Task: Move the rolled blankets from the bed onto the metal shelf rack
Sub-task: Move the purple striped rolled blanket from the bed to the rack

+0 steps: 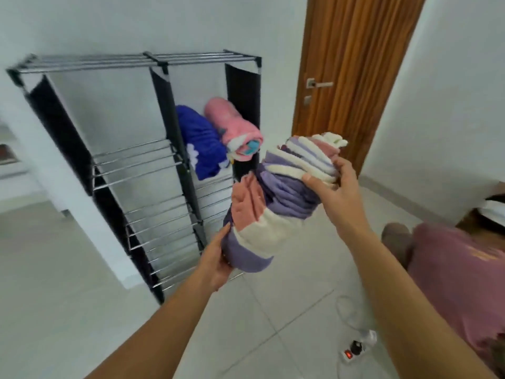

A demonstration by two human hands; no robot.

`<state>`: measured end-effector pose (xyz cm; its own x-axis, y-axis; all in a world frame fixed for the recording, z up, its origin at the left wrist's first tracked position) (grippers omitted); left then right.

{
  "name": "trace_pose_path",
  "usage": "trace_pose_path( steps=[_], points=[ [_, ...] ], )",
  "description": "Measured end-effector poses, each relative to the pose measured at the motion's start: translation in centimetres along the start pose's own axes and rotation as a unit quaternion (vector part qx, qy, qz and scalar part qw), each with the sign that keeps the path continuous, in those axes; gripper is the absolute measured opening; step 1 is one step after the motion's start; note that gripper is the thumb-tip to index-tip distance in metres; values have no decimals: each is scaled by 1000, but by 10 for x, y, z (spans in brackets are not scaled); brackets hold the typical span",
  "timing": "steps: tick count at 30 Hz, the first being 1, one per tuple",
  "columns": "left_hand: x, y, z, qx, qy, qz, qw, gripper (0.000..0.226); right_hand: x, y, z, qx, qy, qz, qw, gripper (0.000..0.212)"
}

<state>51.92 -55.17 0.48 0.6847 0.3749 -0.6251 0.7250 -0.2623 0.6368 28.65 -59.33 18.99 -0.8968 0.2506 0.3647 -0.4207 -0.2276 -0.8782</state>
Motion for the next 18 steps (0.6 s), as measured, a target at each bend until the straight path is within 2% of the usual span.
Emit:
trace_pose_path(
  steps=[6, 11, 18],
  points=[
    [110, 108, 9, -100, 84, -102, 986, 28, -190, -96, 36, 126, -180, -12, 975, 61],
    [169, 174, 29, -153, 127, -127, 972, 40, -314, -146, 68, 188, -277, -46, 941, 62],
    [173, 238, 94, -163, 155, -130, 966, 41, -430, -185, 137, 256, -305, -105, 911, 65]
  ],
)
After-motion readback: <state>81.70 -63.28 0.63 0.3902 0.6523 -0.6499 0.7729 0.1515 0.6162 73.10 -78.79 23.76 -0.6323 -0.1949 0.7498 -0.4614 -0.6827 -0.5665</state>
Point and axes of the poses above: each hand's wrist, its own z-axis towards the middle knuckle, its own x-axis out of the back of the hand, y = z × x, the point moved 10 cm from there along z, towards the middle knuckle, and after that the axes turned 11 degrees about -z, right-handed, at the moved point
